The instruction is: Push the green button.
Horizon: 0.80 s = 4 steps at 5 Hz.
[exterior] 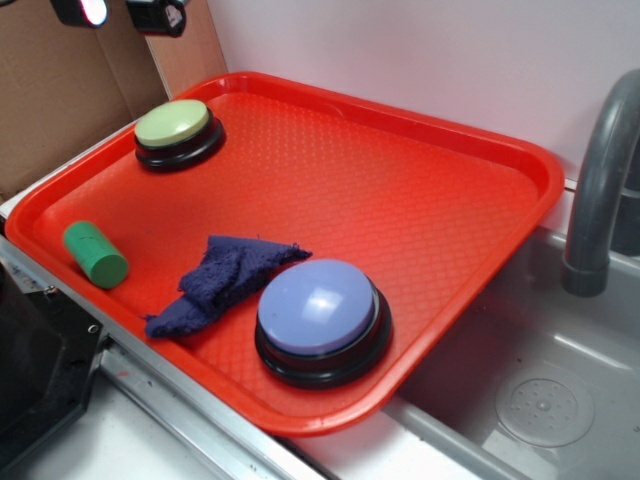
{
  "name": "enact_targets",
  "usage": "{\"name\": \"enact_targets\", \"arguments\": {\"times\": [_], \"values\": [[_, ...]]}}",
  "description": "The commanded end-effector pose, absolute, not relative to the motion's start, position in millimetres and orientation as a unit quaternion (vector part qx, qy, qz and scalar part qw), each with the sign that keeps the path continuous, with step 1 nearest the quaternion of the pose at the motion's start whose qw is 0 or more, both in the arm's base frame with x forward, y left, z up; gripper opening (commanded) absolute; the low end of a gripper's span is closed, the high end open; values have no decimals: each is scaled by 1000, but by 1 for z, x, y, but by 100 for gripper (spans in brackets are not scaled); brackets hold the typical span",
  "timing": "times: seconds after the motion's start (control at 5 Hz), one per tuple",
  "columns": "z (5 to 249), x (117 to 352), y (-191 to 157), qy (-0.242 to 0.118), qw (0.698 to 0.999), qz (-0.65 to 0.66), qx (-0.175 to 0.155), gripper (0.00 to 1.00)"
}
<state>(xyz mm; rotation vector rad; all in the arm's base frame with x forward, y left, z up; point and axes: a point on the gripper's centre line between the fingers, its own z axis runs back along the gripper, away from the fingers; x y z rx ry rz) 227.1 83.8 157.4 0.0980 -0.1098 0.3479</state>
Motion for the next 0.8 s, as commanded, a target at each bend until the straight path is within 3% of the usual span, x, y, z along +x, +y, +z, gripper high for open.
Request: {"name": "enact_targets", "arguments": {"times": [0.0, 0.6], "values": [[183, 218, 87, -72, 980, 182, 43, 100], [185, 212, 81, -67, 981, 180, 39, 100]]}}
